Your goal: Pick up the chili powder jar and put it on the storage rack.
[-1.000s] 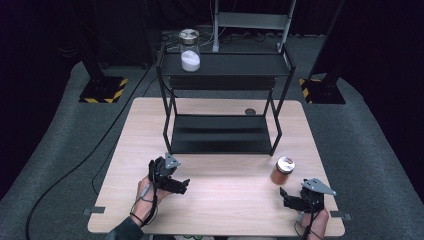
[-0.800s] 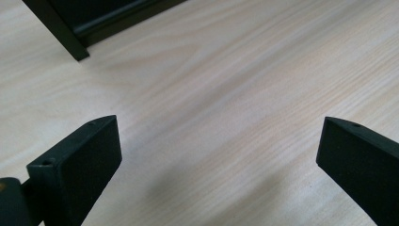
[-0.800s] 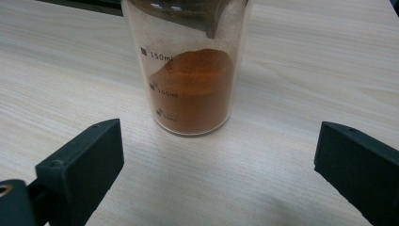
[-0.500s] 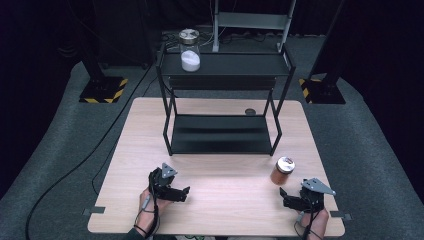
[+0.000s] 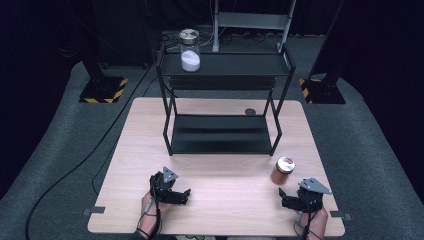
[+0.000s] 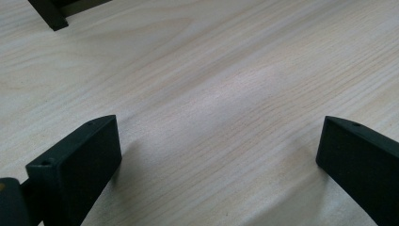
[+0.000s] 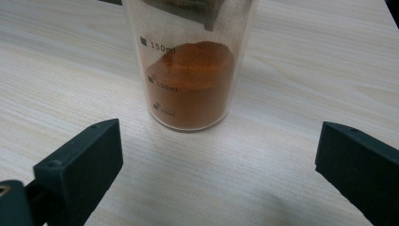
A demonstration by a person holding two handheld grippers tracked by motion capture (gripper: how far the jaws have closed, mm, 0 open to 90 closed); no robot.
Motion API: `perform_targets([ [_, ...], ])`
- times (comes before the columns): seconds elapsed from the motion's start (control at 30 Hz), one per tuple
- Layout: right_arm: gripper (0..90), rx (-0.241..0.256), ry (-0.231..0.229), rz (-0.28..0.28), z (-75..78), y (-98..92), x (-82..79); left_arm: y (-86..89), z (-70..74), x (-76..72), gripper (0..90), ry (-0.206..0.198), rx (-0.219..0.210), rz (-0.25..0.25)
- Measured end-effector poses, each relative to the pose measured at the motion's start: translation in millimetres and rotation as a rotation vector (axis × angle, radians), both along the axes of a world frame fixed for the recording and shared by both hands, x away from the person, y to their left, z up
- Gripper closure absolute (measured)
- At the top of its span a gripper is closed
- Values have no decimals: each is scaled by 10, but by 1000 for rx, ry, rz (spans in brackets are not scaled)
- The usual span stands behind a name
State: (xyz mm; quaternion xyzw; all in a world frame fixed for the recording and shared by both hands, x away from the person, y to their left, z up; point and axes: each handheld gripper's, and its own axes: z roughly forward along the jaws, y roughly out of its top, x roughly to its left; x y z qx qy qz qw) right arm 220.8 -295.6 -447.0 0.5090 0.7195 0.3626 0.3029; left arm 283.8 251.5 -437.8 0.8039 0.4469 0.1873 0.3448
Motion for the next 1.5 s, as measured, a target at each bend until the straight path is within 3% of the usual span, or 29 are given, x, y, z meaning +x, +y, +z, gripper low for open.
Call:
perform_targets([
  [0.1,0,-2,33,-3,53,24,75,1,-2,2,0,0,-1,-2],
  [0.17,0,25,18,12,77,15,107,0,-1,1,0,1,-1,-1],
  [0.3,0,9,4,29,192,99,235,0,-2,1,0,0,-1,-1],
  [0.67,0,2,20,73,312,188,562,-3,-4,-4,0,-3,1,-3],
  [0.83,70,11,-5,62,278,224,561,-3,-4,-4,0,-3,1,-3],
  [1.13,284,36,35,50,272,186,587,-2,-4,-2,0,-1,-1,-2],
  [1.5,314,40,55,58,297,160,608,-4,-4,-3,0,-2,1,1],
])
